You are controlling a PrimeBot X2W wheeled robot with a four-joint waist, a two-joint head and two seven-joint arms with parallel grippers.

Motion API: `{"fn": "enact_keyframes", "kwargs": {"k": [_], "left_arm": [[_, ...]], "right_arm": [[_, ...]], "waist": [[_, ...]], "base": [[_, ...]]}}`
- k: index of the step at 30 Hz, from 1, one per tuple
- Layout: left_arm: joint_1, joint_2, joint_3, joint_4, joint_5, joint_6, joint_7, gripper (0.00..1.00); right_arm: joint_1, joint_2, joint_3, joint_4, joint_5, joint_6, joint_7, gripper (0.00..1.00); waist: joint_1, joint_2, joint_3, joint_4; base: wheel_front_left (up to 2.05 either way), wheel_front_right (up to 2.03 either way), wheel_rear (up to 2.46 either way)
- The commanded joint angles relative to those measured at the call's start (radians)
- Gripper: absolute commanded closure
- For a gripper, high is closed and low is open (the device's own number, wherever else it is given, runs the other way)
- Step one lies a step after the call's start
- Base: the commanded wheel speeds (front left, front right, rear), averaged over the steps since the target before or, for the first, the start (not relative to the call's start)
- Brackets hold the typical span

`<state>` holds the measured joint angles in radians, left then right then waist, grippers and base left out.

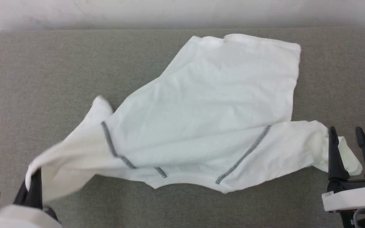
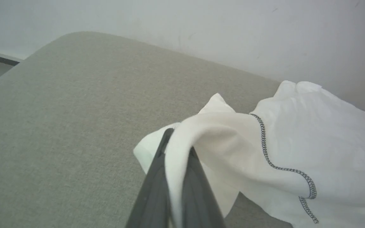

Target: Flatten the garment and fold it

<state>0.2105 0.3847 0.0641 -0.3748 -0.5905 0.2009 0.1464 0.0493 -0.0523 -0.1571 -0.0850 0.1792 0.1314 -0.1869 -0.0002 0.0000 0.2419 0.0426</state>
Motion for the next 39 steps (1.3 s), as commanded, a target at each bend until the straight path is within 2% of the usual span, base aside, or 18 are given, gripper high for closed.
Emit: {"fn": "enact_keyframes", "kwargs": {"k": [1, 4, 6, 7, 11, 16, 18, 20, 24, 26, 28, 33, 39], "left_arm": [[0.037, -0.012, 0.014, 0.026, -0.01, 0.01, -0.017, 1.0], [0.074, -0.023, 0.002, 0.108, 0.003, 0.009, -0.04, 1.0], [0.061, -0.043, -0.015, 0.156, -0.001, -0.002, -0.064, 0.49], [0.048, -0.054, -0.024, 0.176, -0.002, -0.008, -0.08, 0.0], [-0.017, -0.092, -0.052, 0.188, -0.013, -0.045, -0.146, 0.0], [-0.093, -0.122, -0.048, 0.069, -0.02, -0.107, -0.286, 0.0], [-0.113, -0.134, -0.05, 0.025, 0.013, -0.127, -0.359, 0.0], [-0.129, -0.154, -0.04, -0.003, 0.085, -0.123, -0.396, 0.0], [-0.134, -0.202, -0.039, -0.025, 0.304, -0.106, -0.407, 0.0], [-0.108, -0.232, -0.067, 0.005, 0.374, -0.118, -0.408, 0.0], [-0.085, -0.262, -0.081, 0.038, 0.402, -0.128, -0.408, 0.0], [-0.057, -0.295, -0.074, 0.082, 0.428, -0.153, -0.408, 0.0], [-0.057, -0.31, -0.056, 0.092, 0.438, -0.178, -0.408, 0.0]], "right_arm": [[0.014, 0.002, -0.006, 0.0, 0.007, -0.001, 0.002, 0.0], [0.019, 0.002, -0.01, 0.0, -0.001, -0.001, 0.011, 0.0], [0.017, 0.002, -0.007, -0.001, -0.005, -0.001, 0.019, 0.0], [0.015, 0.002, -0.005, -0.004, -0.006, -0.001, 0.022, 0.0], [0.015, 0.002, -0.004, -0.012, -0.008, -0.001, 0.035, 0.0], [0.022, 0.002, 0.0, -0.018, -0.008, -0.001, 0.04, 0.0], [0.026, 0.002, 0.003, -0.015, -0.006, -0.001, 0.038, 0.0], [0.03, 0.002, 0.006, -0.011, -0.002, -0.001, 0.036, 0.0], [0.033, 0.002, 0.014, 0.0, 0.007, -0.001, 0.028, 0.0], [0.036, 0.002, 0.014, 0.008, 0.011, -0.001, 0.024, 0.0], [0.041, 0.002, 0.014, 0.02, 0.014, -0.001, 0.021, 0.0], [0.054, 0.002, -0.004, 0.023, 0.009, -0.001, 0.033, 0.0], [0.051, 0.002, -0.055, -0.019, -0.024, -0.001, 0.148, 0.0]], "waist": [[0.0002, 0.0, -0.011, 0.018], [0.0002, 0.0, -0.019, 0.032], [0.0002, 0.0, -0.026, 0.036], [0.0002, 0.0, -0.029, 0.038], [0.0002, 0.0, -0.043, 0.044], [0.0002, 0.0, -0.051, 0.038], [0.0002, 0.0, -0.054, 0.031], [0.0002, 0.0, -0.055, 0.023], [0.0002, 0.0, -0.057, 0.002], [0.0002, 0.0, -0.061, -0.007], [0.0002, 0.0, -0.066, -0.014], [0.0002, 0.0, -0.078, -0.018], [0.0002, 0.0, -0.075, -0.011]], "base": [[0.0, 0.0, 0.0], [0.0, 0.0, 0.0], [0.0, 0.0, 0.0], [0.0, 0.0, 0.0], [0.0, 0.0, 0.0], [0.0, 0.0, 0.0], [0.0, 0.0, 0.0], [0.0, 0.0, 0.0], [0.0, 0.0, 0.0], [0.0, 0.0, 0.0], [0.0, 0.0, 0.0], [0.0, 0.0, 0.0], [0.0, 0.0, 0.0]]}}
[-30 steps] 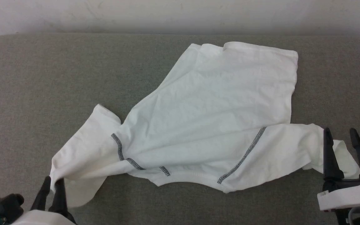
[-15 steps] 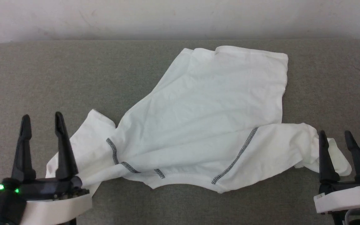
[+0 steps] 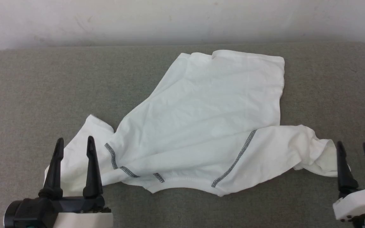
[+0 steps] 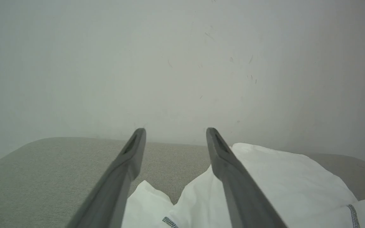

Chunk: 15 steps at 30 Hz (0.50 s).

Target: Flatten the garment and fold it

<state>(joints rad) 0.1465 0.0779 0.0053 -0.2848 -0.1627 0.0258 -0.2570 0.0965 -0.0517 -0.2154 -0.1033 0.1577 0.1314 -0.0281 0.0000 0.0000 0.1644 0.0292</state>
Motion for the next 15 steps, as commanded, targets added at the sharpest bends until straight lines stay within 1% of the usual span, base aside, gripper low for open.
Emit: {"fn": "enact_keyframes", "kwargs": {"k": [1, 4, 7, 9, 12, 15], "left_arm": [[0.004, -0.006, 0.005, 0.004, 0.012, -0.009, -0.005, 0.0], [-0.004, -0.012, 0.009, 0.008, 0.007, -0.023, -0.005, 0.0], [-0.01, -0.017, 0.01, 0.016, 0.0, -0.036, -0.005, 0.0], [-0.019, -0.02, 0.009, 0.021, -0.004, -0.045, -0.005, 0.0], [-0.036, -0.023, 0.007, 0.026, -0.005, -0.059, -0.005, 0.0], [-0.06, -0.024, 0.008, 0.026, -0.003, -0.07, -0.005, 0.0]], "right_arm": [[0.006, 0.001, -0.013, -0.015, -0.015, -0.001, 0.031, 0.0], [0.018, -0.005, -0.05, -0.058, -0.01, -0.001, 0.17, 0.0], [0.028, -0.077, -0.038, -0.067, 0.025, -0.001, 0.278, 0.0], [0.022, -0.11, -0.019, -0.049, 0.07, -0.001, 0.322, 0.0], [0.001, -0.177, 0.028, -0.009, 0.09, -0.001, 0.359, 0.0], [-0.045, -0.206, 0.05, 0.048, 0.1, -0.001, 0.369, 0.0]], "waist": [[0.0, 0.0, 0.005, 0.004], [0.0, 0.0, 0.02, 0.007], [0.0, 0.0, 0.043, 0.007], [0.0, 0.0, 0.059, 0.008], [0.0, 0.0, 0.093, 0.014], [0.0, 0.0, 0.128, 0.026]], "base": [[0.0, 0.0, 0.0], [0.0, 0.0, 0.0], [0.0, 0.0, 0.0], [0.0, 0.0, 0.0], [0.0, 0.0, 0.0], [0.0, 0.0, 0.0]]}}
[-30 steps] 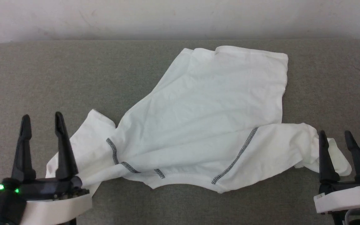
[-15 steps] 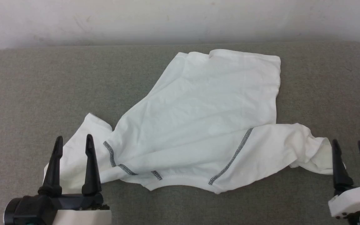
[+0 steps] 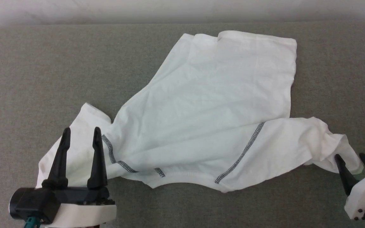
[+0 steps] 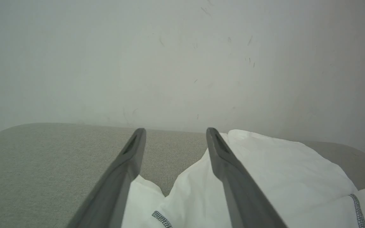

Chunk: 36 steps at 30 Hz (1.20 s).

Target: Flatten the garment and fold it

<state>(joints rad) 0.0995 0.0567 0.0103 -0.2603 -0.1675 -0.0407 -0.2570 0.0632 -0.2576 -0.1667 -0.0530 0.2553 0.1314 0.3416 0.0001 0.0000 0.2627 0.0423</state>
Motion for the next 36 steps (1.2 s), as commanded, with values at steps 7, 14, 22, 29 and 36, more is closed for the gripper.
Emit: {"fn": "enact_keyframes", "kwargs": {"k": [7, 14, 22, 29, 36], "left_arm": [[-0.06, -0.005, 0.005, 0.008, 0.005, -0.022, -0.005, 0.0], [-0.056, -0.006, 0.015, 0.014, -0.012, -0.017, -0.005, 0.0], [-0.056, -0.006, -0.009, 0.011, -0.042, 0.011, -0.005, 0.0], [-0.087, -0.006, -0.025, 0.003, -0.053, 0.01, -0.005, 0.0], [-0.123, -0.006, -0.048, 0.018, -0.061, 0.005, -0.005, 0.0]], "right_arm": [[-0.099, -0.017, 0.061, 0.148, 0.029, -0.001, 0.034, 1.0], [-0.148, -0.053, 0.04, 0.064, 0.025, -0.001, 0.07, 1.0], [-0.349, -0.329, 0.04, -0.174, -0.089, -0.001, 0.149, 1.0], [-0.562, -0.654, 0.17, -0.101, -0.132, -0.001, 0.162, 1.0], [-0.639, -0.668, 0.207, 0.104, -0.113, -0.001, 0.157, 0.0]], "waist": [[-0.0001, 0.0, 0.076, 0.052], [-0.0001, 0.0, 0.04, 0.042], [-0.0001, 0.0, 0.015, 0.016], [-0.0001, 0.0, 0.086, 0.047], [-0.0001, 0.0, 0.146, 0.082]], "base": [[0.0, 0.0, 0.0], [0.0, 0.0, 0.0], [0.0, 0.0, 0.0], [0.0, 0.0, 0.0], [0.0, 0.0, 0.0]]}}
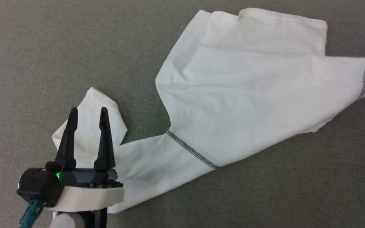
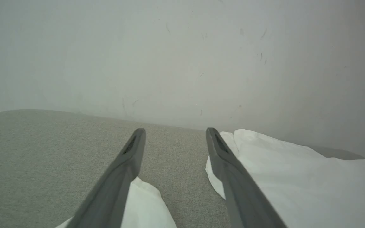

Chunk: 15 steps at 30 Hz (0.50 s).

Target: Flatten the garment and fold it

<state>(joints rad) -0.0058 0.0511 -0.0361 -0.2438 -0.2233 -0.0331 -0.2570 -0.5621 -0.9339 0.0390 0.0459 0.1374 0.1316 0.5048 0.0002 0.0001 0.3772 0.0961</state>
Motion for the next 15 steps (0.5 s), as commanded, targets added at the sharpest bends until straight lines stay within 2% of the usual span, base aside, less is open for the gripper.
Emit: {"fn": "enact_keyframes", "kwargs": {"k": [1, 8, 15], "left_arm": [[-0.022, -0.001, -0.003, 0.004, -0.006, -0.003, -0.005, 0.0], [-0.033, -0.001, 0.001, 0.016, 0.002, -0.006, -0.005, 0.0], [-0.009, -0.001, 0.01, 0.024, 0.016, -0.008, -0.005, 0.0]], "right_arm": [[-0.014, 0.018, 0.003, 0.026, 0.005, -0.001, -0.015, 0.0], [-0.022, 0.096, -0.033, 0.075, -0.004, -0.001, -0.126, 0.0], [0.051, 0.247, -0.14, -0.058, -0.036, -0.001, -0.235, 0.0]], "waist": [[-0.0002, -0.0001, 0.034, 0.031], [-0.0002, -0.0001, 0.026, 0.012], [-0.0002, -0.0001, -0.052, -0.022]], "base": [[0.0, 0.0, 0.0], [0.0, 0.0, 0.0], [0.0, 0.0, 0.0]]}}
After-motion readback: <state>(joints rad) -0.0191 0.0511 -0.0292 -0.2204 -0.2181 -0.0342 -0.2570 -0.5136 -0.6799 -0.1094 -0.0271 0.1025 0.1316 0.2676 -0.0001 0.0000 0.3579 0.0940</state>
